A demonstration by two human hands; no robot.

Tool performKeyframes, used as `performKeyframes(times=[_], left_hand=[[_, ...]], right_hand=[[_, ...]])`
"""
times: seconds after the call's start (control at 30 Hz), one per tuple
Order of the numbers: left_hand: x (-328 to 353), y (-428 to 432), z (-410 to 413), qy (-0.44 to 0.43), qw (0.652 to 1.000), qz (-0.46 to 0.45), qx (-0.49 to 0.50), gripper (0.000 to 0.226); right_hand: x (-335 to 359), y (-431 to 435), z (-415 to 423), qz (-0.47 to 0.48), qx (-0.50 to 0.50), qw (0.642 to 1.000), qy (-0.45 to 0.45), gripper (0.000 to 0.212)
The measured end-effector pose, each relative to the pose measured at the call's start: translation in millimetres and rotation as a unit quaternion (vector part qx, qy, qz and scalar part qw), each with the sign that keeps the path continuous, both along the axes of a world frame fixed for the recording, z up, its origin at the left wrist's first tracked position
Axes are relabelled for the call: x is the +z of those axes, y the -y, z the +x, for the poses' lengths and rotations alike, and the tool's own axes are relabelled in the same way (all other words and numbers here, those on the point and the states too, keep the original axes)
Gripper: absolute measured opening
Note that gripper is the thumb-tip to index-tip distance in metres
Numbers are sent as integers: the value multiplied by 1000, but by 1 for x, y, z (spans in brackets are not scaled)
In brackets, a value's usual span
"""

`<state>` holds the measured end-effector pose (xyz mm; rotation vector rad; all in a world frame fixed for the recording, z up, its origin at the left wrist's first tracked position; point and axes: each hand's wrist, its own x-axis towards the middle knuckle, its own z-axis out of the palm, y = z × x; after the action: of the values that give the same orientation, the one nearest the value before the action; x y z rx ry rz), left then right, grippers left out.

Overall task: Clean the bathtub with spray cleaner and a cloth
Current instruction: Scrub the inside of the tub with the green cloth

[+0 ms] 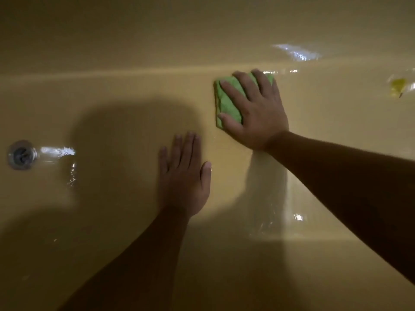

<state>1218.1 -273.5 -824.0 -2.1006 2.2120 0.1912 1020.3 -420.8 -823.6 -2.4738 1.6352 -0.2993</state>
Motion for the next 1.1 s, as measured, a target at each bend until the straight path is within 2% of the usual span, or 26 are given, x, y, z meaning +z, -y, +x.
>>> performKeyframes(times=[0.07, 0.13, 0.27, 0.33, 0.43, 0.5, 0.67, 0.73, 0.83, 1.0, 1.1], left_hand=[[-1, 2, 3, -5, 1000, 0, -5, 67], [0, -1, 6, -7, 1000, 11, -10, 66], [5, -28, 26, 4, 999, 31, 9, 65], [5, -35, 36, 11, 999, 42, -5, 66], [6, -34, 40, 7, 999, 41, -11, 67], [6, -29, 40, 2, 999, 36, -9, 67], [5, -18, 47, 1, 999, 31, -9, 69], [4, -12, 51, 2, 999, 31, -15, 69], [6, -12, 56, -17, 999, 46, -13, 68], [12, -44, 78, -10, 997, 68, 27, 69], [13, -46, 87, 4, 996, 83, 17, 71]], right_hand=[[3, -1, 12, 21, -43, 999, 6, 70], [5, -38, 13, 37, -51, 998, 14, 70], [19, -167, -2, 108, 75, 991, 21, 68], [23, -202, -11, 131, 141, 981, 5, 67], [16, -180, -12, 120, 193, 974, -25, 69], [8, -140, -2, 99, 187, 977, -28, 70], [0, -22, 36, 31, 57, 998, -9, 71], [2, -2, 49, 24, 9, 1000, -3, 71], [6, -34, 54, 39, -13, 999, 6, 70], [19, -168, 35, 108, 114, 988, 3, 70], [23, -203, 32, 137, 151, 979, -5, 70]])
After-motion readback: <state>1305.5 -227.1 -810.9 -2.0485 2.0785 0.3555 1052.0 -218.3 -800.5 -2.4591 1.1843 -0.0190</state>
